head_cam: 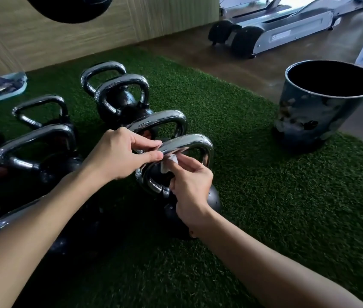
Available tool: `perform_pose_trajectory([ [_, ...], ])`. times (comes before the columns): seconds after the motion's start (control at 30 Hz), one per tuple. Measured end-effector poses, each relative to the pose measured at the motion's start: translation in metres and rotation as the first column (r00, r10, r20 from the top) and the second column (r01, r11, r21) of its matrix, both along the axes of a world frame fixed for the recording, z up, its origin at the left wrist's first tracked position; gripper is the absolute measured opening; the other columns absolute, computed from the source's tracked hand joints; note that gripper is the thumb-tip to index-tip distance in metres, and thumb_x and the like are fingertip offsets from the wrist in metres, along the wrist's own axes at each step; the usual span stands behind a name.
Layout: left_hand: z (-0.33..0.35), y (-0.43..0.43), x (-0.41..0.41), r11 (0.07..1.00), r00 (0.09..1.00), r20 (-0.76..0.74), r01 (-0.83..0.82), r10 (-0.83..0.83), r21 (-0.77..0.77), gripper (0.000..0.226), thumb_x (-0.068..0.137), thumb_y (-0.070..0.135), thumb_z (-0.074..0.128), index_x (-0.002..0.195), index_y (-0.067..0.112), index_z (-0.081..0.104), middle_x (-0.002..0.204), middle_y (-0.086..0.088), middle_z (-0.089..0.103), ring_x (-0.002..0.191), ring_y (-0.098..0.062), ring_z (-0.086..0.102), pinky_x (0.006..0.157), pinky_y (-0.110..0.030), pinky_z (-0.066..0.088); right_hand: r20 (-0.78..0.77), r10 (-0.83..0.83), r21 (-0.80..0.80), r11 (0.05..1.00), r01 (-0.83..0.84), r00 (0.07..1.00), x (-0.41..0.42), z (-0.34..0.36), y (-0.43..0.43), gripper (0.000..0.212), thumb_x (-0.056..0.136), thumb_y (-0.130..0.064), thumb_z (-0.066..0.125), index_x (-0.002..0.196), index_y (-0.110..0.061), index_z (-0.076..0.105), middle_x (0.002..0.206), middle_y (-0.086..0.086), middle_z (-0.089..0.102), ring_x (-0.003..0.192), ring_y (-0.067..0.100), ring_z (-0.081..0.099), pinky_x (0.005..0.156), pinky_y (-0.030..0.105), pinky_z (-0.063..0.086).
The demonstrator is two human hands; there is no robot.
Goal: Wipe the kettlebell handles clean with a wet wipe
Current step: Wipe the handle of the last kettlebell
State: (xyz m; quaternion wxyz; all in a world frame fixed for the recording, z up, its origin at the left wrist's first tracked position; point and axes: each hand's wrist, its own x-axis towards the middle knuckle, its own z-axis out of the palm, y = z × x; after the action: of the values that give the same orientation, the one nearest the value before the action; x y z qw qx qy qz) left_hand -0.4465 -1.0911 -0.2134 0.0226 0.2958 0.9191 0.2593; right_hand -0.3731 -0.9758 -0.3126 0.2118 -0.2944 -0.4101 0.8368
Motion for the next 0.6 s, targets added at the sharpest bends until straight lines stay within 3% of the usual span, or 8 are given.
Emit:
perform_pose_trajectory([
  [0.07, 0.0, 0.0, 0.005, 0.999, 1.0, 0.011, 0.005, -0.005, 0.038, 0.031, 0.08, 0.04, 0.083, 0.109, 0.029, 0.079, 0.09, 0.012, 0.074, 0.069, 0.034, 0.042, 0.052, -0.017, 0.04, 0.026, -0.108, 0.029, 0.994, 0.108, 0.994, 0.002, 0.0, 0.012, 0.011, 0.083, -0.011, 0.083, 0.093, -0.009, 0.077, 0.07, 0.01, 0.073, 0.039, 0.013, 0.043, 0.038, 0.022, 0.035],
  [0.17, -0.002, -0.001, 0.01, 0.996, 1.0, 0.012, 0.009, -0.01, 0.089, 0.032, 0.081, 0.036, 0.083, 0.11, 0.026, 0.079, 0.101, 0.004, 0.077, 0.073, 0.032, 0.022, 0.051, 0.003, 0.036, 0.065, -0.244, 0.156, 0.96, 0.231, 0.968, 0.005, -0.007, 0.028, 0.012, 0.077, -0.023, 0.089, 0.081, -0.02, 0.078, 0.071, 0.002, 0.074, 0.053, 0.017, 0.056, 0.048, 0.03, 0.048],
  [0.23, -0.004, 0.001, 0.014, 0.994, 1.0, 0.003, 0.006, -0.007, 0.108, 0.032, 0.08, 0.033, 0.083, 0.111, 0.024, 0.079, 0.097, 0.009, 0.074, 0.073, 0.03, 0.019, 0.056, 0.002, 0.04, 0.074, -0.293, 0.273, 0.925, 0.263, 0.953, 0.01, -0.01, 0.03, 0.011, 0.073, -0.027, 0.088, 0.078, -0.025, 0.078, 0.075, -0.002, 0.076, 0.065, 0.019, 0.066, 0.064, 0.036, 0.057],
  [0.3, -0.003, 0.003, 0.019, 0.994, 1.0, -0.01, 0.017, -0.016, 0.11, 0.032, 0.08, 0.032, 0.084, 0.11, 0.022, 0.079, 0.089, 0.019, 0.066, 0.07, 0.034, 0.026, 0.072, 0.01, 0.03, 0.067, -0.335, 0.396, 0.874, 0.283, 0.94, 0.014, -0.01, 0.033, 0.011, 0.074, -0.023, 0.087, 0.075, -0.024, 0.076, 0.075, -0.006, 0.075, 0.072, 0.015, 0.07, 0.07, 0.028, 0.057],
  [0.37, -0.002, 0.006, 0.023, 0.995, 1.0, -0.008, 0.016, -0.016, 0.097, 0.032, 0.079, 0.032, 0.084, 0.109, 0.022, 0.08, 0.078, 0.028, 0.061, 0.053, 0.034, 0.042, 0.043, 0.004, 0.023, 0.048, -0.362, 0.514, 0.808, 0.287, 0.931, 0.018, -0.008, 0.037, 0.011, 0.076, -0.019, 0.085, 0.074, -0.023, 0.075, 0.073, -0.009, 0.073, 0.069, 0.006, 0.067, 0.066, 0.015, 0.05],
  [0.43, -0.001, 0.008, 0.026, 0.996, 1.0, -0.006, 0.013, -0.012, 0.087, 0.031, 0.079, 0.033, 0.084, 0.108, 0.023, 0.08, 0.051, 0.037, 0.053, 0.048, 0.028, 0.048, 0.041, -0.011, 0.026, 0.038, -0.382, 0.586, 0.757, 0.289, 0.923, 0.021, -0.009, 0.041, 0.011, 0.077, -0.017, 0.085, 0.074, -0.02, 0.074, 0.071, -0.009, 0.072, 0.065, 0.002, 0.064, 0.062, 0.008, 0.043],
  [0.5, 0.0, 0.009, 0.03, 0.996, 1.0, -0.016, 0.025, -0.024, 0.082, 0.031, 0.078, 0.034, 0.085, 0.107, 0.025, 0.08, 0.039, 0.034, 0.049, 0.039, 0.02, 0.046, 0.041, -0.005, 0.027, 0.046, -0.393, 0.627, 0.727, 0.28, 0.918, 0.024, -0.013, 0.044, 0.014, 0.077, -0.021, 0.085, 0.072, -0.02, 0.072, 0.068, -0.009, 0.07, 0.064, 0.002, 0.065, 0.062, 0.008, 0.043],
  [0.6, 0.001, 0.005, 0.032, 0.997, 0.999, -0.045, 0.033, -0.03, 0.076, 0.029, 0.076, 0.042, 0.085, 0.103, 0.034, 0.08, 0.046, 0.03, 0.055, 0.036, 0.01, 0.045, 0.042, -0.006, 0.031, 0.067, -0.397, 0.659, 0.706, 0.258, 0.915, 0.028, -0.015, 0.046, 0.016, 0.076, -0.025, 0.084, 0.07, -0.023, 0.07, 0.066, -0.009, 0.069, 0.064, 0.005, 0.066, 0.065, 0.017, 0.05],
])
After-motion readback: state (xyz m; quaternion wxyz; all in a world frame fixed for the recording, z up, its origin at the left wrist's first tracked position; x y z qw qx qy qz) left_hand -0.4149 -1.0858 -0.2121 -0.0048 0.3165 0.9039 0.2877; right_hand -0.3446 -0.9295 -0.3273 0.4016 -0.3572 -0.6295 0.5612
